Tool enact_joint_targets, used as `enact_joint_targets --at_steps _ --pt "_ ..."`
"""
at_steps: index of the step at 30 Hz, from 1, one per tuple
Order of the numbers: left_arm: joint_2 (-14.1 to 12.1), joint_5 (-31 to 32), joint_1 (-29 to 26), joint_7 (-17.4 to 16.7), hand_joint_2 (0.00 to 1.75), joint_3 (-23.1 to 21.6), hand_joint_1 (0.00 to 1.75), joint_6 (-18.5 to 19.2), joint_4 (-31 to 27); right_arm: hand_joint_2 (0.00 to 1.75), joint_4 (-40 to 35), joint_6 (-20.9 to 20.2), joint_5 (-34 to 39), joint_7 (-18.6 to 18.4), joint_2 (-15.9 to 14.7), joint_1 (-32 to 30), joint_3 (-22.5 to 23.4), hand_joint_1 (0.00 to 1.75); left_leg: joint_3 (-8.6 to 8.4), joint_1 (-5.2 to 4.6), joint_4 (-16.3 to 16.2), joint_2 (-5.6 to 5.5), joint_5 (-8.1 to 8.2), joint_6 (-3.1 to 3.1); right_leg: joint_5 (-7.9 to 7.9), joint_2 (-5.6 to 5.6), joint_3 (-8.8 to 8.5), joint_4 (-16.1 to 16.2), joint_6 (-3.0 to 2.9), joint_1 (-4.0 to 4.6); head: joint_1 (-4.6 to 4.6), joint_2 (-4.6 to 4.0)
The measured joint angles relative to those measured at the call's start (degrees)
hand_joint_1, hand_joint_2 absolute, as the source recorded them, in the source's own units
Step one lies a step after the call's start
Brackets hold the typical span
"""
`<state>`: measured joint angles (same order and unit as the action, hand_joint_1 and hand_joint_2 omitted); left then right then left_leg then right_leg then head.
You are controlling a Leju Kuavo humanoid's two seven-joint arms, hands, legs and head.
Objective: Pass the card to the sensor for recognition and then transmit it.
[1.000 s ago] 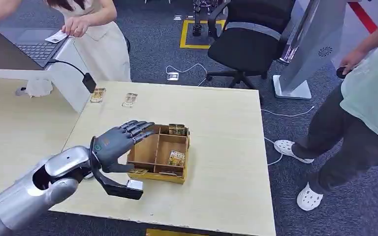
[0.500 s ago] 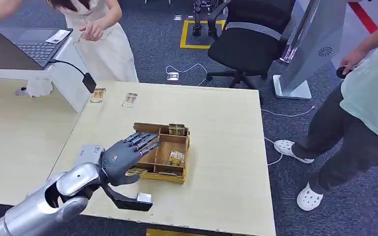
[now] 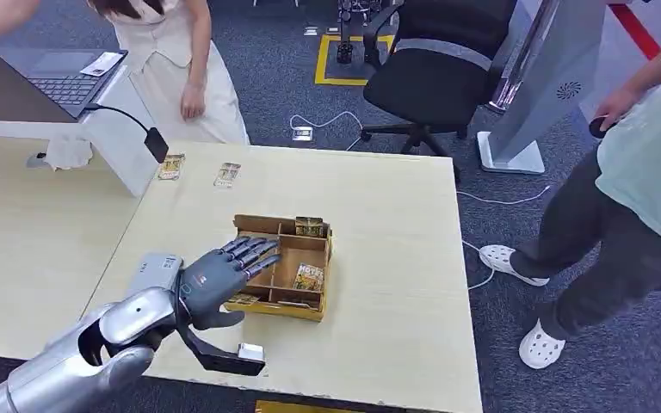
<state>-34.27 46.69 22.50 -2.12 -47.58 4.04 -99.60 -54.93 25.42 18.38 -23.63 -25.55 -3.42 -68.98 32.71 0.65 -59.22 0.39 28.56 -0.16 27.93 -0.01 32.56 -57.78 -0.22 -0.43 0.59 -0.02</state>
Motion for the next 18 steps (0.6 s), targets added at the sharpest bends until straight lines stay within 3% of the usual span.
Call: enact_joint_targets --at_steps 12,18 --pt "-0.7 0.0 0.0 0.3 1.75 0.0 0.00 0.6 0.1 0.00 0.0 -0.6 -1.0 0.0 0.0 0.0 0.7 0.00 -0.01 0.00 0.0 0.00 0.00 0.00 0.00 0.00 0.00 0.0 0.00 0.00 0.00 0.00" --pt "-0.7 2.8 -0.1 -2.1 1.75 0.0 0.00 0.1 0.6 0.00 0.0 -0.8 -2.3 -0.5 0.1 -0.3 1.8 0.00 0.00 0.00 0.0 0.00 0.00 0.00 0.00 -0.01 0.00 0.0 0.00 0.00 0.00 0.00"
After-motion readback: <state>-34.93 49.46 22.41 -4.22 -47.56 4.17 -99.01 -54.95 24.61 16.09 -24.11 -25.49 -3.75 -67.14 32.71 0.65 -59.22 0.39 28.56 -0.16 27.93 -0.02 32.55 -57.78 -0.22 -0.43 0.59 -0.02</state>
